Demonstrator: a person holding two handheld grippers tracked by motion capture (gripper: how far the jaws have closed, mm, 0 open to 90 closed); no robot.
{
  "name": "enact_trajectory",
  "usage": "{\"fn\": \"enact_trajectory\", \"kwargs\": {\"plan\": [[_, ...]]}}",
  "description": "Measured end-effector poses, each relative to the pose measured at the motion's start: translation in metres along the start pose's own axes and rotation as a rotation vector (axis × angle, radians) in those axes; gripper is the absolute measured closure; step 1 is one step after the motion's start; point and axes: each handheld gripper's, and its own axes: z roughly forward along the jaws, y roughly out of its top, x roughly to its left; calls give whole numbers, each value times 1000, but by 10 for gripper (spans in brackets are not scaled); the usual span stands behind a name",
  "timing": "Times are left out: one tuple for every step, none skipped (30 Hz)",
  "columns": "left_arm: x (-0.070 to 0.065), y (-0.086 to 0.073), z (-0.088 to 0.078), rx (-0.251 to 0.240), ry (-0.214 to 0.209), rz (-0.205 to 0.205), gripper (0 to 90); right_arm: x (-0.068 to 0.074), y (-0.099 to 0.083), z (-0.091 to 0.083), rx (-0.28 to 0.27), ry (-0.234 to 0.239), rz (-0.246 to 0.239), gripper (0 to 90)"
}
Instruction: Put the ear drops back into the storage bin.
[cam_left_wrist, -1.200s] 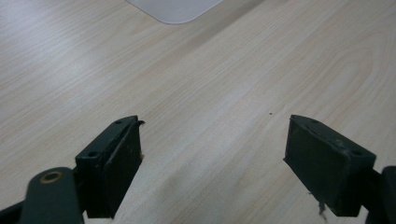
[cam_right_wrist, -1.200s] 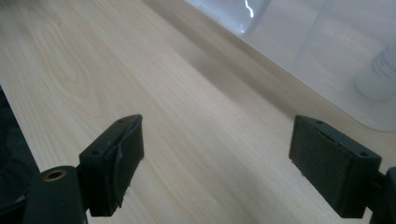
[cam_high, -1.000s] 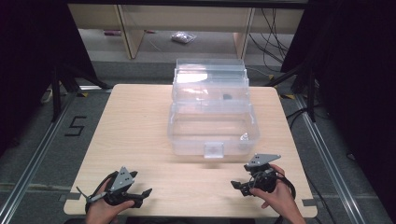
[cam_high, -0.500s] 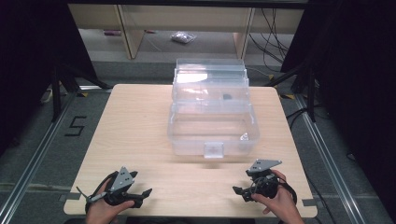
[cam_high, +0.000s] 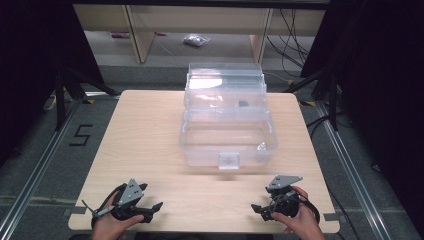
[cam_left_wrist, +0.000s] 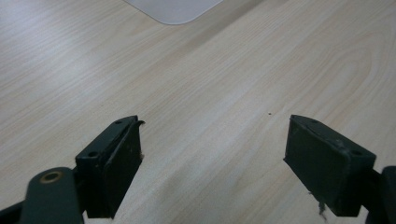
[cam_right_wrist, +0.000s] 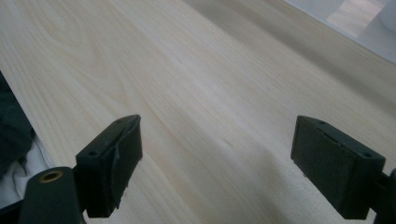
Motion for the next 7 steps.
{"fn": "enact_trajectory", "kwargs": {"plan": [[0,0,0,3,-1,1,180,0,0,0,0,0,0,175],[0,0,0,3,-1,1,180,0,-1,1,-19,-3,8,174],[0,0,0,4,-2,3,180,0,-1,1,-17,-3,10,174],[0,0,0,5,-2,4,180,0,-1,1,-16,-5,11,174],[0,0,0,4,-2,3,180,-1,-1,1,-17,-7,9,174],[0,0,0,5,-2,2,180,-1,-1,2,-17,-7,10,174],[0,0,0,5,-2,2,180,-1,-1,2,-17,-7,10,174]]}}
